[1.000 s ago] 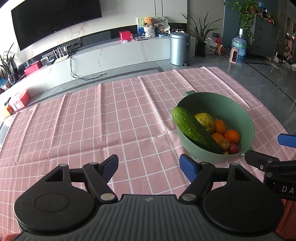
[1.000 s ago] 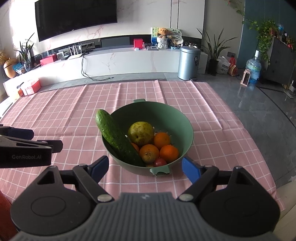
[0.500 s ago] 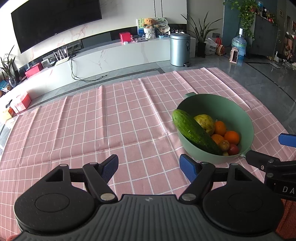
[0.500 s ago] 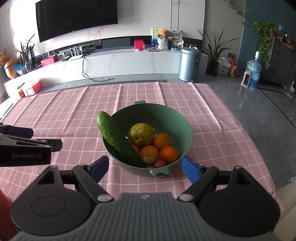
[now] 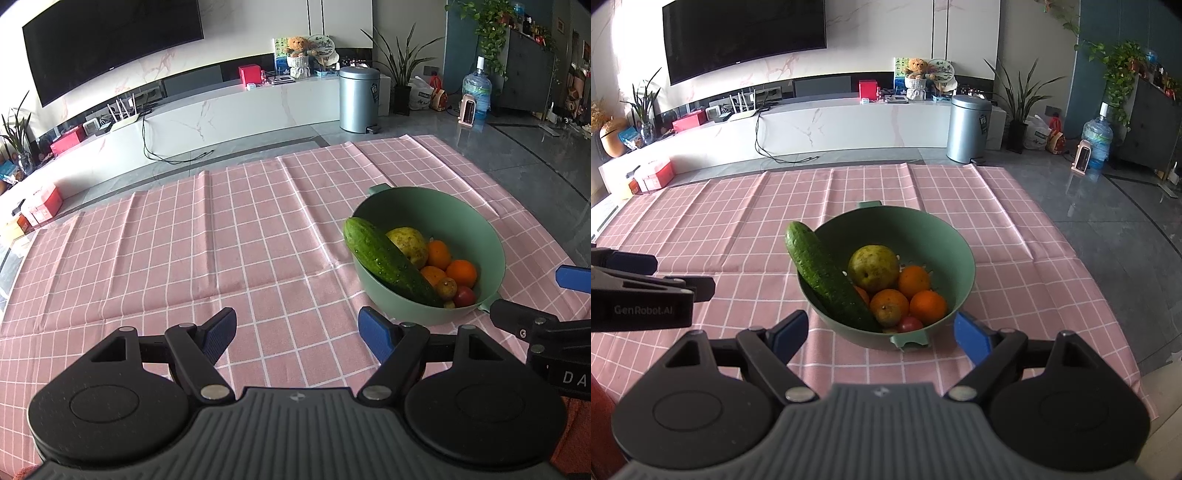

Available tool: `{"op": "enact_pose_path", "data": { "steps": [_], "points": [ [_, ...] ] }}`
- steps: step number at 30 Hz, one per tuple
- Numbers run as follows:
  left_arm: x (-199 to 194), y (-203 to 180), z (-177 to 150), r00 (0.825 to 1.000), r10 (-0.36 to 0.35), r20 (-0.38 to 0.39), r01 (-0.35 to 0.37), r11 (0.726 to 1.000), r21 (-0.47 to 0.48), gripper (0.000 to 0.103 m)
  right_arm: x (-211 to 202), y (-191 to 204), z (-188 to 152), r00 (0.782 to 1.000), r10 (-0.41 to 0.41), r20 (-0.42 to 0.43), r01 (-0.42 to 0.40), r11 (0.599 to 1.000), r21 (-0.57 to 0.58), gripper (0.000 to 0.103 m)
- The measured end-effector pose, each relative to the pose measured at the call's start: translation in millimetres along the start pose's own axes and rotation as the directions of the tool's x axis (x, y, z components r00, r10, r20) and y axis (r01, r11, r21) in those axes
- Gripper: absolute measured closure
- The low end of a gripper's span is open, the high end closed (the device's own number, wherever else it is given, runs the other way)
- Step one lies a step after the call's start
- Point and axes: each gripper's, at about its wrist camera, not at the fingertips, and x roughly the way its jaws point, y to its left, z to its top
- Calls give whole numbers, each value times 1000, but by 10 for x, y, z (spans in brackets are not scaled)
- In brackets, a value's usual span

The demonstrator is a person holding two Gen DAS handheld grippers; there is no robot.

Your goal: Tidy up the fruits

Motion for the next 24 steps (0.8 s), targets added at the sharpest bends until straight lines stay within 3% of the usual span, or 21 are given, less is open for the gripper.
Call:
{"op": "enact_pose_path", "data": {
  "steps": [24],
  "points": [
    [-46,20,-39,1000,3,3,-3,1000,-4,15,-34,36,-6,1000,-3,-2,3,1000,0,19]
  ]
}}
